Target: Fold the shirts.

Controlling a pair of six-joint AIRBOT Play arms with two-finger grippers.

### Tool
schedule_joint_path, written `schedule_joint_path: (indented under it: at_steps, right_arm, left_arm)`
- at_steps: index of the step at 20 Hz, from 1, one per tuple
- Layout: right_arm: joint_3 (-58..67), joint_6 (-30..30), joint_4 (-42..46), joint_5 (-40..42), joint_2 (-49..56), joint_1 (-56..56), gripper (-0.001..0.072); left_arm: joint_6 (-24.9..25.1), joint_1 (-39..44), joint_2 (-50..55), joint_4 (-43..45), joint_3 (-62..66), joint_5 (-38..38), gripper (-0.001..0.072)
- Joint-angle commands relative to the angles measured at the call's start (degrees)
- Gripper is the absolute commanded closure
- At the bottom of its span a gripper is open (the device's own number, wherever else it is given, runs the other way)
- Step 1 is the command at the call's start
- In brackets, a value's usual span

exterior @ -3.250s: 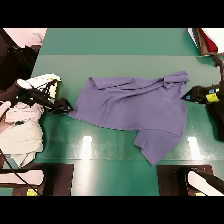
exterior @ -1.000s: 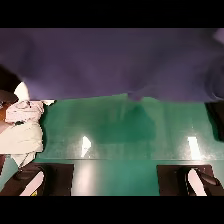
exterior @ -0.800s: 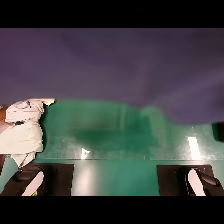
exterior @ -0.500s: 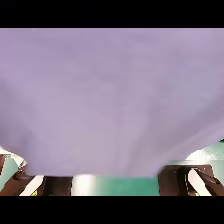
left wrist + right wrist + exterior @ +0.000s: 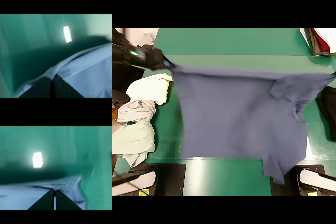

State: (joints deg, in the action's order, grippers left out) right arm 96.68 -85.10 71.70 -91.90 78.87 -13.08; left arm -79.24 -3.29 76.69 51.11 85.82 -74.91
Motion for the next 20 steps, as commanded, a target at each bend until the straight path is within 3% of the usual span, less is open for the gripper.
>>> schedule_joint_path:
  at_steps: [1, 5, 8, 13, 17, 20]
  right_arm:
    - [-4.15, -0.33, -0.02, 7.5, 10.12, 2.91, 0.0699]
    - [1.07, -0.35, 0.0, 21.24, 17.51, 7.06, 0.0699]
    - [7.48, -0.37, 0.52, 27.67, 19.56, 8.39, 0.0699]
    - [9.49, -0.31, 4.87, 24.11, 18.16, 8.44, 0.07]
    - [-3.39, 1.25, 6.51, 21.51, 13.81, 8.44, 0.07]
    - [-12.24, 1.25, 6.34, 23.06, 11.13, 8.44, 0.0699]
  left_arm:
    - [0.44, 0.04, 12.24, -0.83, -3.04, 7.67, 0.0683]
    - [6.29, 0.04, 17.59, -6.8, -2.91, 22.95, 0.0683]
    - [10.64, 0.02, 17.66, -10.69, 0.07, 27.71, 0.0683]
    - [12.24, 0.04, 17.62, -10.36, 3.39, 21.31, 0.0683]
    - [12.17, 0.04, 17.73, -1.14, 3.17, 10.27, 0.0684]
    - [12.13, 0.04, 17.73, 2.8, 0.15, 6.51, 0.0683]
